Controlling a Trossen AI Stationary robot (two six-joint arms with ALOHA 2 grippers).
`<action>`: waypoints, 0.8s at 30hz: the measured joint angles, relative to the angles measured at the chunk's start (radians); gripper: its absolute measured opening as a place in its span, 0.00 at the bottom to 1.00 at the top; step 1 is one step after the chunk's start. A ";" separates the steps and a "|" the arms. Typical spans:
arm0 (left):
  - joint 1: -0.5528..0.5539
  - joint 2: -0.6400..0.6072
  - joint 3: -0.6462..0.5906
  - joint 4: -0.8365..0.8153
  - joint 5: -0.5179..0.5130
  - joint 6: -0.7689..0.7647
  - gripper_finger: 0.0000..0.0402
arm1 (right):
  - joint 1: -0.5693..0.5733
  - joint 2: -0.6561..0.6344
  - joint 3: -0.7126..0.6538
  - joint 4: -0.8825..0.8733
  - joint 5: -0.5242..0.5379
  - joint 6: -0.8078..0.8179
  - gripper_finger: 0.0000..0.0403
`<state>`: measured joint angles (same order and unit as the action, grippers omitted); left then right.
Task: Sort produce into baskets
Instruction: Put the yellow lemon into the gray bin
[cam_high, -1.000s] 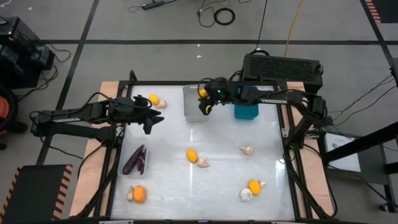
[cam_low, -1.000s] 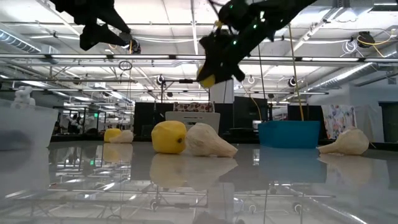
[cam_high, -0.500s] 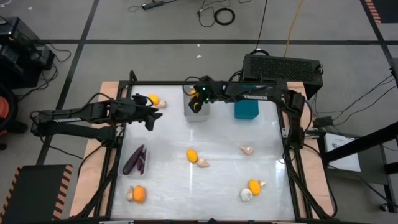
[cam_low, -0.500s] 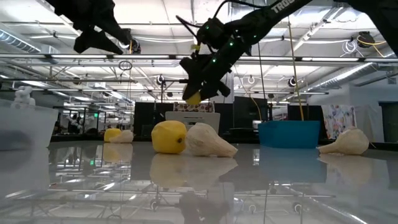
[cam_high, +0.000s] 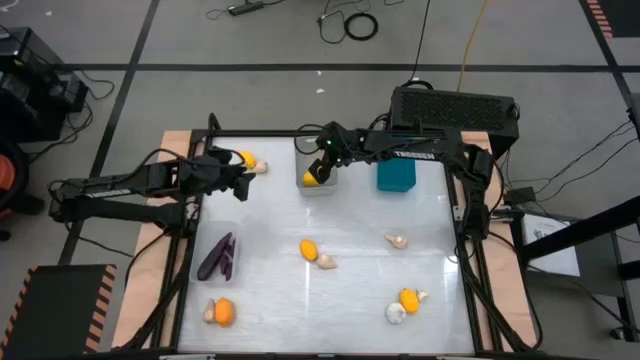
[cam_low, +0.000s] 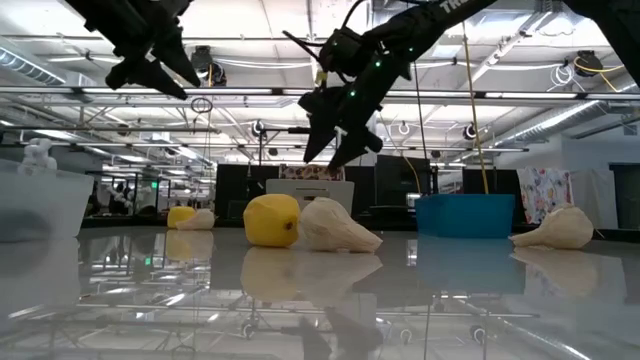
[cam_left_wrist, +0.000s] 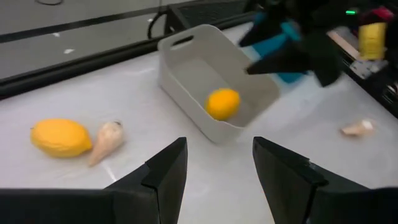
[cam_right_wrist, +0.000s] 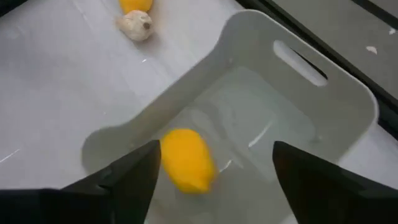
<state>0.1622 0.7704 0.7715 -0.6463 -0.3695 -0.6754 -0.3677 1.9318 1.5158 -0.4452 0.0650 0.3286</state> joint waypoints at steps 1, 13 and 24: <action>0.015 0.000 0.000 0.000 0.001 0.000 0.47 | 0.000 -0.011 0.000 -0.016 -0.017 0.000 0.77; 0.374 0.095 0.001 0.021 0.206 0.106 0.48 | 0.072 -0.273 0.000 -0.139 -0.097 0.080 0.83; 0.628 0.368 0.021 0.073 0.329 0.114 0.78 | 0.229 -0.425 0.000 -0.200 0.017 0.191 0.83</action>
<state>0.7906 1.1380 0.7925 -0.5735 -0.0404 -0.5614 -0.1392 1.5072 1.5162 -0.6449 0.0816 0.5194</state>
